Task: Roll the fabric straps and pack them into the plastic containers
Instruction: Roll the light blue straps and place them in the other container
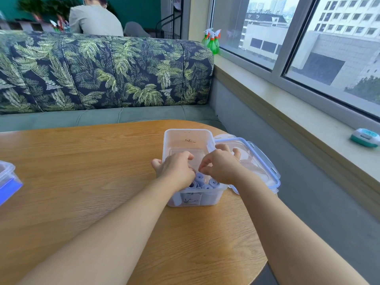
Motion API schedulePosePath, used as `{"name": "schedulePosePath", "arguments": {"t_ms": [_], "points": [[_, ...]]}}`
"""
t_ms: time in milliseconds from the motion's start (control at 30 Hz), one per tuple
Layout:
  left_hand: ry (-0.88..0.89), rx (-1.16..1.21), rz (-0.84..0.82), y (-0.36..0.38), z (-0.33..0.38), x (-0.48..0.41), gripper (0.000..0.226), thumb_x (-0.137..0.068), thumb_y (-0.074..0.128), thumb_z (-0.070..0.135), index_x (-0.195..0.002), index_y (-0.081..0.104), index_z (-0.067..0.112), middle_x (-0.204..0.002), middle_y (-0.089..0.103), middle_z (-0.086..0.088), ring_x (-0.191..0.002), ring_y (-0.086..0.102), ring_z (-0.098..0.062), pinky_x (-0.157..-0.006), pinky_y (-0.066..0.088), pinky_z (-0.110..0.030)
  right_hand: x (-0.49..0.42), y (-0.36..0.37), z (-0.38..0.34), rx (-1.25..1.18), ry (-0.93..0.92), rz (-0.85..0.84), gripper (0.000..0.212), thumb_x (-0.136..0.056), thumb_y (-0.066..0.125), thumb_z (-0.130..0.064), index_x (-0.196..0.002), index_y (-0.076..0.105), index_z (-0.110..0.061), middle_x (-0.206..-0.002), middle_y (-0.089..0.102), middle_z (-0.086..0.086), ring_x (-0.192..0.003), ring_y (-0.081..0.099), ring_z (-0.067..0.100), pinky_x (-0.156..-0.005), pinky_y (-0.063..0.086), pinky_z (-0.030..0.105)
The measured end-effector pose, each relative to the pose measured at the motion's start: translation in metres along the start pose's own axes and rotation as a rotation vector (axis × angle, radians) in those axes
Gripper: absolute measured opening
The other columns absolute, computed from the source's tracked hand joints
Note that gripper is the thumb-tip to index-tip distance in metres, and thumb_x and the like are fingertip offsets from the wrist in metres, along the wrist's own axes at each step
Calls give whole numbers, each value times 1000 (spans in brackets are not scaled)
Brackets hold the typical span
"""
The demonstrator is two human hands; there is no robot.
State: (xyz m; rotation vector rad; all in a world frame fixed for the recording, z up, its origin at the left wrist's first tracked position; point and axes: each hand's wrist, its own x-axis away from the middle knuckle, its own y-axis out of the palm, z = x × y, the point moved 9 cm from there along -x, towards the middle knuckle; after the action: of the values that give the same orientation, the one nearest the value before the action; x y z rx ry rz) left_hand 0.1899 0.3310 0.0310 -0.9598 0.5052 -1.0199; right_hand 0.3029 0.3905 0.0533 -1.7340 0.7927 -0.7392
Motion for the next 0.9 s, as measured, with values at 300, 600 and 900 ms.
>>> {"name": "schedulePosePath", "arguments": {"t_ms": [300,600,900], "points": [[36,44,70,-22,6,6,45,-91,36,12,-125,52,37,-91,70,20,-107,51,-2,-80,17,-32,0,-4,-3,-8,9,18,19,-94,55,-28,-101,73,-31,-108,67,-5,-137,21,20,-112,1,60],[17,95,195,-64,-2,25,49,-87,32,10,-122,55,36,-94,71,19,-104,53,-1,-84,19,-31,10,-18,-12,-8,31,50,35,-98,42,-16,-115,66,-34,-114,63,-3,-138,20,17,-115,4,57],[-89,493,210,-99,-71,55,10,-84,56,27,-92,62,31,-89,70,18,-62,48,-20,-94,41,-58,45,-42,-34,-538,7,231,32,-95,48,-11,-122,65,-14,-110,66,1,-74,53,11,-74,43,26]]}}
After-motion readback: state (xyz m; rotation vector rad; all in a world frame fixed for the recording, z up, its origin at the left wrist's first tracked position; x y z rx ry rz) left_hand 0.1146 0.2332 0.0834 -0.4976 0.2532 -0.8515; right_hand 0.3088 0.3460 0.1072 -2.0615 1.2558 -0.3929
